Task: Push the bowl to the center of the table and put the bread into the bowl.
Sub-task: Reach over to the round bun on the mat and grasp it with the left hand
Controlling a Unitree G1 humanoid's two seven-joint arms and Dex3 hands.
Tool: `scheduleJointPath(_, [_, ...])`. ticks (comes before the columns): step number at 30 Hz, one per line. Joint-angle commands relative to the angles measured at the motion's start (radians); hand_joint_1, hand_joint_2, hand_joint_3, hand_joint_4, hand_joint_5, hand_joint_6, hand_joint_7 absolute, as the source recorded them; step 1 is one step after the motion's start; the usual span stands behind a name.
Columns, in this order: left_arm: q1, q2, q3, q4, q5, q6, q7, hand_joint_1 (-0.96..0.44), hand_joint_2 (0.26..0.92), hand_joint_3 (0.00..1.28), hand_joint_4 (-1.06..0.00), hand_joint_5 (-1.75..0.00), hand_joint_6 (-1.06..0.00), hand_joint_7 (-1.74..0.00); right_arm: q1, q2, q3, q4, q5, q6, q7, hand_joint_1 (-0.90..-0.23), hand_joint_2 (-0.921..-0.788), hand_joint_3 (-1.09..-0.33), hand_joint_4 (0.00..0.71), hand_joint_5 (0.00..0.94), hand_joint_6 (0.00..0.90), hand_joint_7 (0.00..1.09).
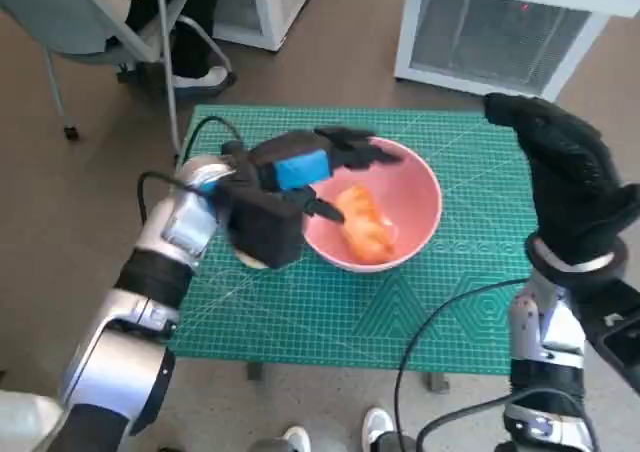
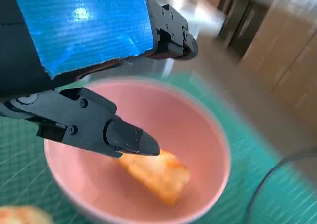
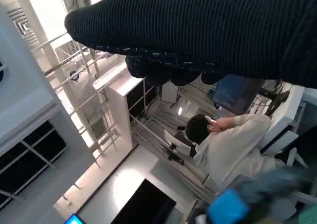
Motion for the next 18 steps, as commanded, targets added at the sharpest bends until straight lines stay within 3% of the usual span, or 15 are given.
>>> scheduleJointPath(1, [0.085,0.029,0.097,-0.120,-0.100,-0.071,0.061,-0.39,0.921,0.02,-0.12,-0.02,-0.28,-0.04,0.028,-0.006,-0.003,-0.011,0.005,0.013,-0.003,-0.622,-0.921,-0.776,0.248,0.000,-0.001,0.62])
scheduleJointPath(11, [0.259,0.014,0.251,-0.356,-0.256,-0.094,0.176,-0.37,0.921,0.06,-0.29,-0.05,-0.43,-0.10,0.037,-0.012,-0.012,-0.025,0.008,0.000,-0.001,-0.597,-0.921,-0.790,0.236,0.000,-0.001,0.59])
scheduleJointPath(18, [0.378,-0.025,0.307,-0.477,-0.366,-0.082,0.213,-0.37,0.921,0.13,-0.31,-0.04,-0.43,-0.11,0.028,-0.011,-0.022,-0.021,0.004,-0.006,-0.006,-0.590,-0.921,-0.800,0.235,0.001,-0.001,0.58])
